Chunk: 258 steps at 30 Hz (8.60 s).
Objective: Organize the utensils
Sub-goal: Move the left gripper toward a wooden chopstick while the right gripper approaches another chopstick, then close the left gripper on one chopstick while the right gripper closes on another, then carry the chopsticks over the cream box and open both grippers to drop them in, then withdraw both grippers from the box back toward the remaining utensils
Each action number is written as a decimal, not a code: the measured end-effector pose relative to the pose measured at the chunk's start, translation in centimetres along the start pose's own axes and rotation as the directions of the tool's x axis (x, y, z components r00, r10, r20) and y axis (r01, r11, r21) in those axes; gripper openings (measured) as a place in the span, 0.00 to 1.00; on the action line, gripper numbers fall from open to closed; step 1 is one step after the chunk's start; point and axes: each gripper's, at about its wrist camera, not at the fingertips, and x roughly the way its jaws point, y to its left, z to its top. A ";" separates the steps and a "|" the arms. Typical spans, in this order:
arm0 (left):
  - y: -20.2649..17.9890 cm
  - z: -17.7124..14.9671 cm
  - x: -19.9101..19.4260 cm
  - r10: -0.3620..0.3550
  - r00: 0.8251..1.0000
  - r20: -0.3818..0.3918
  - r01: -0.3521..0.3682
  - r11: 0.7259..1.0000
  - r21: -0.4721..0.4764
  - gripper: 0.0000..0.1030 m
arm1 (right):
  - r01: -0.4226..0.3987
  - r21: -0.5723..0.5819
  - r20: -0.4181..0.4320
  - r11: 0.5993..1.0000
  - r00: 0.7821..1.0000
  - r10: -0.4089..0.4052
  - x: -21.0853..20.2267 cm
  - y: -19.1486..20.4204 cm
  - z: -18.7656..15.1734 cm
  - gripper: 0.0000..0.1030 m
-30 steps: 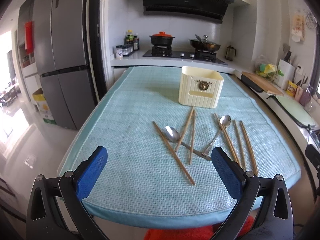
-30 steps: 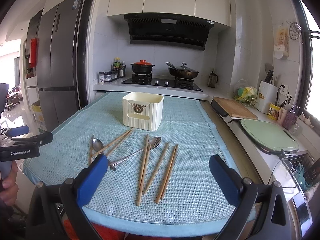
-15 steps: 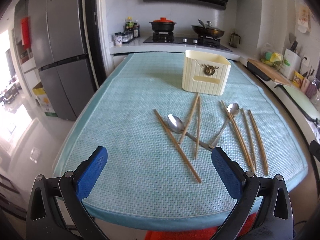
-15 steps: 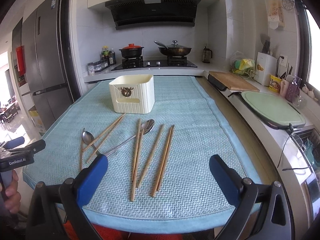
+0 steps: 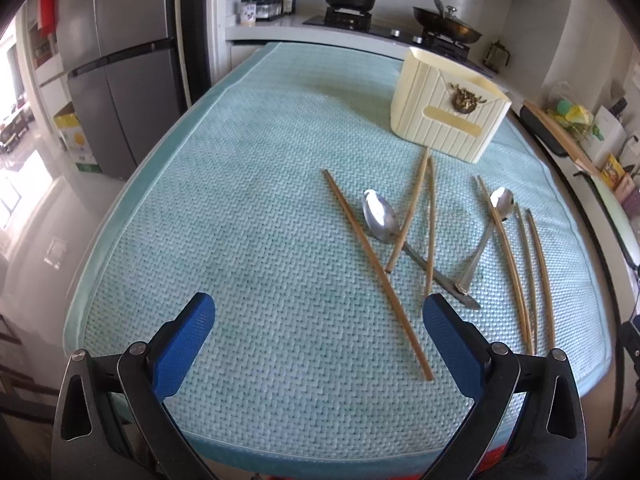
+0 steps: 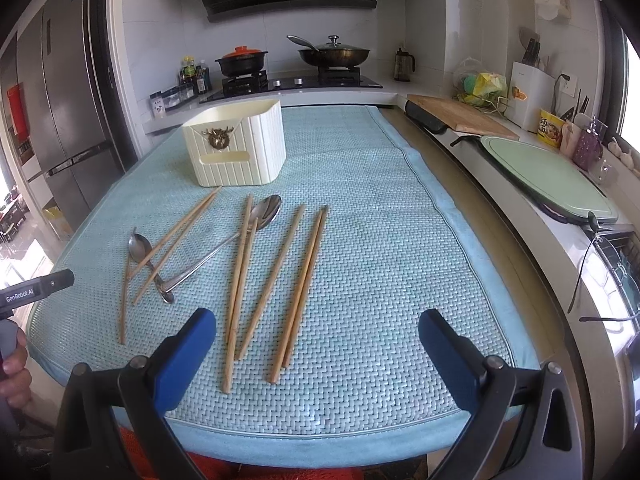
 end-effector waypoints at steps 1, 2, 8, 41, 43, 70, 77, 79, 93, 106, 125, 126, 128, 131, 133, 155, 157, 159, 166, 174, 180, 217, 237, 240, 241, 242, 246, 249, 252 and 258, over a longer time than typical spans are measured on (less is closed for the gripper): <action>-0.1 0.3 0.6 0.000 1.000 -0.012 0.000 1.000 0.004 1.00 | 0.004 0.000 -0.003 1.000 1.000 -0.004 0.2 -0.1 0.1 1.00; -0.2 0.6 1.2 0.000 1.000 -0.018 0.000 1.000 0.012 1.00 | 0.008 0.000 -0.003 1.000 1.000 -0.008 0.3 -0.2 0.3 1.00; -0.8 2.8 5.8 0.063 0.997 -0.049 -0.060 0.996 0.060 1.00 | 0.007 0.001 -0.014 1.000 1.000 -0.007 1.2 -0.2 0.5 1.00; 1.7 6.4 12.4 0.142 0.984 -0.111 -0.117 0.971 0.207 1.00 | -0.162 0.071 -0.360 0.984 0.916 0.177 20.1 -2.3 7.7 0.24; 1.6 6.5 12.5 0.144 0.984 -0.108 -0.119 0.970 0.210 1.00 | -0.158 0.052 -0.369 0.986 0.914 0.166 20.2 -1.8 7.8 0.24; 2.7 7.8 13.1 0.125 0.980 -0.155 -0.092 0.974 0.206 1.00 | -0.146 0.025 -0.409 0.989 0.901 0.143 23.2 2.3 8.5 0.22; 2.2 6.8 12.8 0.126 0.979 -0.160 -0.091 0.974 0.208 1.00 | -0.129 -0.002 -0.383 0.992 0.916 0.118 22.7 4.1 9.1 0.22; 2.2 6.8 12.8 0.129 0.979 -0.155 -0.094 0.973 0.210 1.00 | -0.110 -0.005 -0.402 0.994 0.910 0.099 22.6 5.1 8.4 0.21; 2.0 7.1 12.4 0.124 0.978 -0.170 -0.083 0.970 0.229 1.00 | -0.089 -0.076 -0.425 0.993 0.904 0.048 25.0 7.4 8.7 0.17; 1.0 10.5 14.8 0.079 0.940 -0.331 -0.012 0.980 0.199 0.70 | -0.073 -0.050 -0.494 0.996 0.868 0.038 29.3 10.0 12.6 0.22; -2.0 14.0 9.4 -0.104 0.981 -0.164 0.117 0.991 0.069 0.04 | -0.243 0.057 -0.247 0.968 0.936 0.250 26.0 8.4 16.2 0.06; -2.4 14.1 8.1 -0.119 0.984 -0.135 0.130 0.989 0.075 0.04 | -0.256 0.052 -0.217 0.965 0.941 0.261 24.9 8.5 16.6 0.06; -3.3 14.7 5.7 -0.143 0.987 -0.073 0.150 0.984 0.098 0.03 | -0.285 0.036 -0.149 0.958 0.946 0.287 22.7 8.2 17.4 0.06; -2.6 15.6 2.0 -0.178 0.984 0.014 0.174 0.976 0.130 0.03 | -0.317 0.008 -0.046 0.949 0.947 0.317 17.6 6.4 18.3 0.06; -2.5 15.7 0.1 -0.196 0.979 0.063 0.185 0.972 0.145 0.03 | -0.319 -0.023 0.023 0.947 0.947 0.320 15.1 6.9 17.9 0.06; -2.2 17.6 -6.2 -0.309 0.917 0.252 0.268 0.946 0.184 0.03 | -0.294 -0.152 0.318 0.944 0.889 0.328 4.6 8.8 19.7 0.06; -2.3 18.2 -6.5 -0.317 0.912 0.259 0.275 0.943 0.189 0.03 | -0.291 -0.157 0.324 0.944 0.888 0.328 4.5 8.9 20.2 0.06; -2.5 19.1 -6.8 -0.331 0.907 0.260 0.288 0.938 0.192 0.03 | -0.288 -0.164 0.326 0.943 0.887 0.328 4.4 9.2 20.9 0.06; -3.6 23.8 -7.0 -0.379 0.889 0.257 0.334 0.921 0.202 0.03 | -0.295 -0.180 0.333 0.938 0.879 0.341 4.4 10.5 24.1 0.06; -6.6 30.6 -7.6 -0.418 0.863 0.284 0.366 0.904 0.219 0.03 | -0.297 -0.188 0.367 0.936 0.863 0.348 4.7 12.5 30.1 0.06; -9.1 35.0 -6.3 -0.378 0.866 0.328 0.317 0.921 0.225 0.03 | -0.283 -0.205 0.397 0.937 0.851 0.344 6.3 14.5 34.4 0.06; -6.2 25.3 0.4 -0.128 0.946 0.299 0.032 0.951 0.307 0.95 | -0.245 -0.129 0.123 0.961 0.957 0.261 15.9 12.1 28.2 0.74; -2.9 8.0 -0.5 -0.145 0.936 0.319 0.054 0.959 0.277 0.96 | -0.145 -0.016 0.206 0.989 0.968 0.145 7.7 7.3 9.4 0.84; -3.6 7.1 0.6 -0.174 0.952 0.253 0.099 0.954 0.283 0.96 | -0.128 -0.041 0.191 0.991 0.972 0.134 8.0 7.6 8.1 0.84; -3.8 6.8 0.6 -0.182 0.952 0.246 0.108 0.952 0.285 0.96 | -0.121 -0.057 0.194 0.991 0.972 0.130 8.0 7.7 7.8 0.84; -3.8 6.6 0.5 -0.190 0.950 0.247 0.116 0.951 0.285 0.97 | -0.127 -0.065 0.202 0.990 0.970 0.138 7.8 7.7 7.5 0.84; -4.6 6.2 -0.1 -0.204 0.951 0.232 0.123 0.939 0.320 1.00 | -0.150 -0.046 0.271 0.988 0.950 0.157 6.7 7.2 6.8 0.96; -5.4 5.7 -0.9 -0.176 0.948 0.264 0.073 0.932 0.356 1.00 | -0.137 -0.077 0.333 0.988 0.930 0.155 5.9 7.6 6.3 1.00; -5.6 5.2 -1.6 -0.201 0.940 0.276 0.098 0.933 0.347 1.00 | -0.166 -0.107 0.347 0.980 0.918 0.193 5.9 8.1 6.1 1.00; -6.1 3.9 -2.0 -0.229 0.931 0.286 0.125 0.932 0.339 1.00 | -0.213 -0.120 0.332 0.970 0.912 0.241 6.5 8.7 6.0 1.00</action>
